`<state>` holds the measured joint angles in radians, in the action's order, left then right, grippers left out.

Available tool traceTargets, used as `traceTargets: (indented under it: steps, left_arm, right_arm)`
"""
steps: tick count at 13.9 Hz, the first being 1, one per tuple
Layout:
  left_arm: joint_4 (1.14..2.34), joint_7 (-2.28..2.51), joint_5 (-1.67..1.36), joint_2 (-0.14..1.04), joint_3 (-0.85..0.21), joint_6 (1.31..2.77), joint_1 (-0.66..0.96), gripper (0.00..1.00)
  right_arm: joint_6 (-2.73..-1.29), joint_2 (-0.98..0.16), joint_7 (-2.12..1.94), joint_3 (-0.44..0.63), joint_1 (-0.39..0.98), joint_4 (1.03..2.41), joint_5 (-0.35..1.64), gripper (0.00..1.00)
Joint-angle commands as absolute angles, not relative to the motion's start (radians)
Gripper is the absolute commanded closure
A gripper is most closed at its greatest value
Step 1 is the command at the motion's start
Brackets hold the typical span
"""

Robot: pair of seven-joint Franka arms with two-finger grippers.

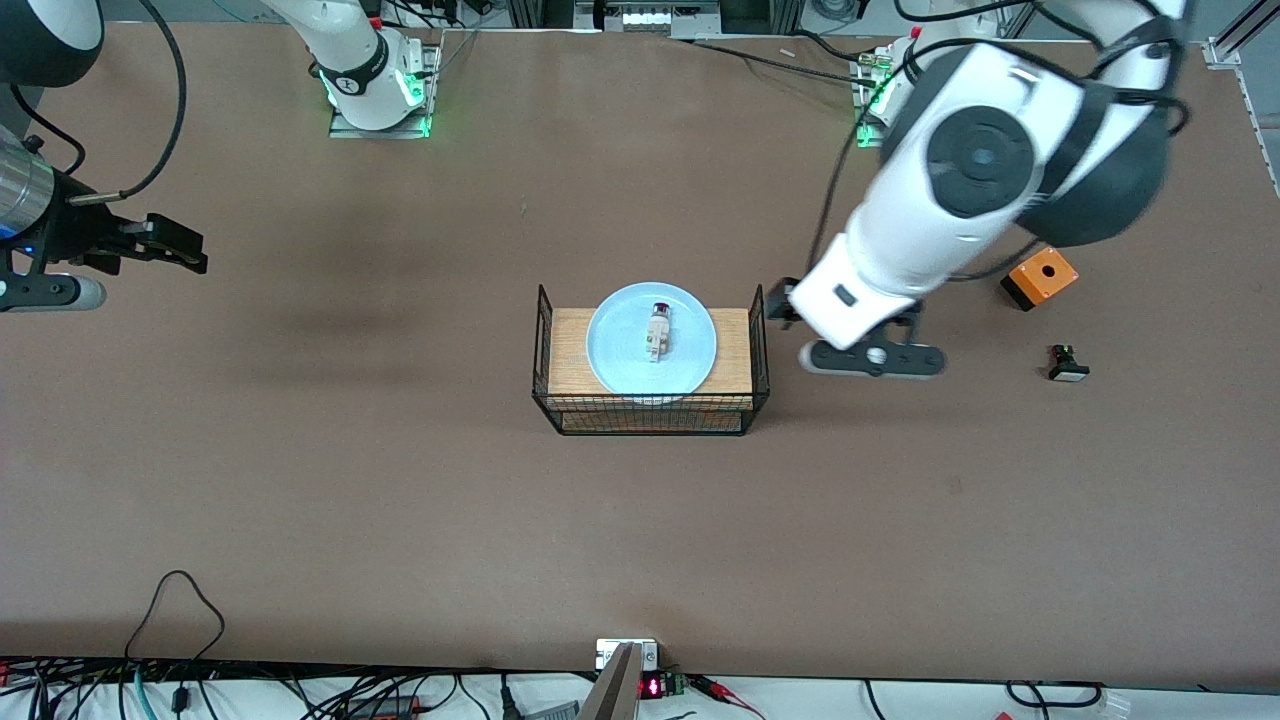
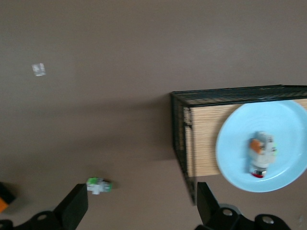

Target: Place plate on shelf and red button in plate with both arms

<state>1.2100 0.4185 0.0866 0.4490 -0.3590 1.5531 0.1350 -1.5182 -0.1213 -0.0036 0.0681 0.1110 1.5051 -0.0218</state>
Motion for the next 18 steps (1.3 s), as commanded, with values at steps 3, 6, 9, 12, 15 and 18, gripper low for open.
traceTargets:
  steps: [3, 6, 9, 12, 15, 18]
  left_arm:
    - [1.262, 0.151, 0.056, 0.341, -0.226, 1.485, 0.055, 0.0]
    - [1.511, -0.004, -0.003, 0.124, -0.102, 1.538, 0.051, 0.0]
    - [1.665, 0.003, 0.0, 0.003, -0.02, 1.597, 0.014, 0.0]
    - [1.712, -0.008, 0.009, -0.032, -0.009, 1.672, 0.006, 0.0]
    - [1.709, 0.003, 0.009, -0.034, -0.008, 1.664, 0.006, 0.0]
    - [1.701, 0.005, 0.009, -0.041, -0.008, 1.635, 0.009, 0.0]
  right_arm:
    - [-1.517, -0.129, 0.003, 0.063, 0.114, 1.482, -0.017, 0.0]
    - [-1.525, -0.129, 0.003, 0.064, 0.115, 1.482, -0.015, 0.0]
    - [-1.525, -0.127, 0.003, 0.063, 0.117, 1.482, -0.015, 0.0]
    - [-1.525, -0.129, 0.003, 0.063, 0.118, 1.482, -0.015, 0.0]
    - [-1.525, -0.127, 0.002, 0.063, 0.12, 1.482, -0.015, 0.0]
    - [-1.525, -0.127, 0.005, 0.066, 0.115, 1.48, -0.017, 0.0]
